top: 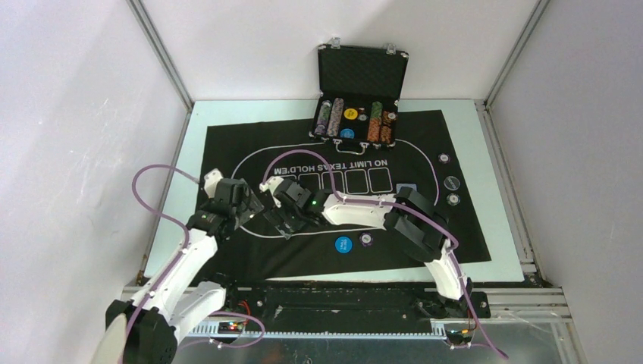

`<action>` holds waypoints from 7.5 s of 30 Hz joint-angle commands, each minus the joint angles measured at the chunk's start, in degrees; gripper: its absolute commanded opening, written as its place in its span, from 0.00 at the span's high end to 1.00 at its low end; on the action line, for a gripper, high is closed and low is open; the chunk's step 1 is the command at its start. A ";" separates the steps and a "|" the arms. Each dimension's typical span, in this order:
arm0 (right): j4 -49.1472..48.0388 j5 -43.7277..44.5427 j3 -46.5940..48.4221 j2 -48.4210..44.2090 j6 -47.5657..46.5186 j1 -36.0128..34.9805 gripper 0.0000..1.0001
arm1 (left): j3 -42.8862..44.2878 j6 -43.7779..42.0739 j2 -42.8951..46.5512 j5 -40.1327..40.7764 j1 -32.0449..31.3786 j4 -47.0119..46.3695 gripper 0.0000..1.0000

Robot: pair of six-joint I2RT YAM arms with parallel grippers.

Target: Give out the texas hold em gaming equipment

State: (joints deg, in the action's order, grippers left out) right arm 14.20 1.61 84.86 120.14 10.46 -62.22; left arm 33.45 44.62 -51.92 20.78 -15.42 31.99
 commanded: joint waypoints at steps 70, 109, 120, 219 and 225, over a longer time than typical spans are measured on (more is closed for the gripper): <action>1.49 6.55 4.40 -1.00 4.04 -1.32 0.68 | -1.28 0.20 3.23 -1.32 1.48 -1.98 0.00; 13.47 20.86 -43.21 -43.27 24.35 12.14 0.75 | -1.68 -3.32 0.25 -8.15 1.45 -5.89 0.00; 8.48 20.37 -48.69 -43.53 26.50 13.98 0.74 | -0.82 -3.79 -3.40 -8.60 1.45 -6.01 0.00; -9.29 -4.95 -65.35 -75.74 21.82 47.89 0.00 | 16.45 -4.43 -38.31 -2.22 -21.18 0.12 1.00; -9.52 -5.47 -65.35 -75.47 21.89 47.96 0.00 | 16.54 -3.24 -34.48 -0.50 -21.16 1.95 1.00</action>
State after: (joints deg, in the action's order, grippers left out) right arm 7.49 -3.33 19.51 44.69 32.95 -14.37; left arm 50.24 39.55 -90.48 14.87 -36.93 34.04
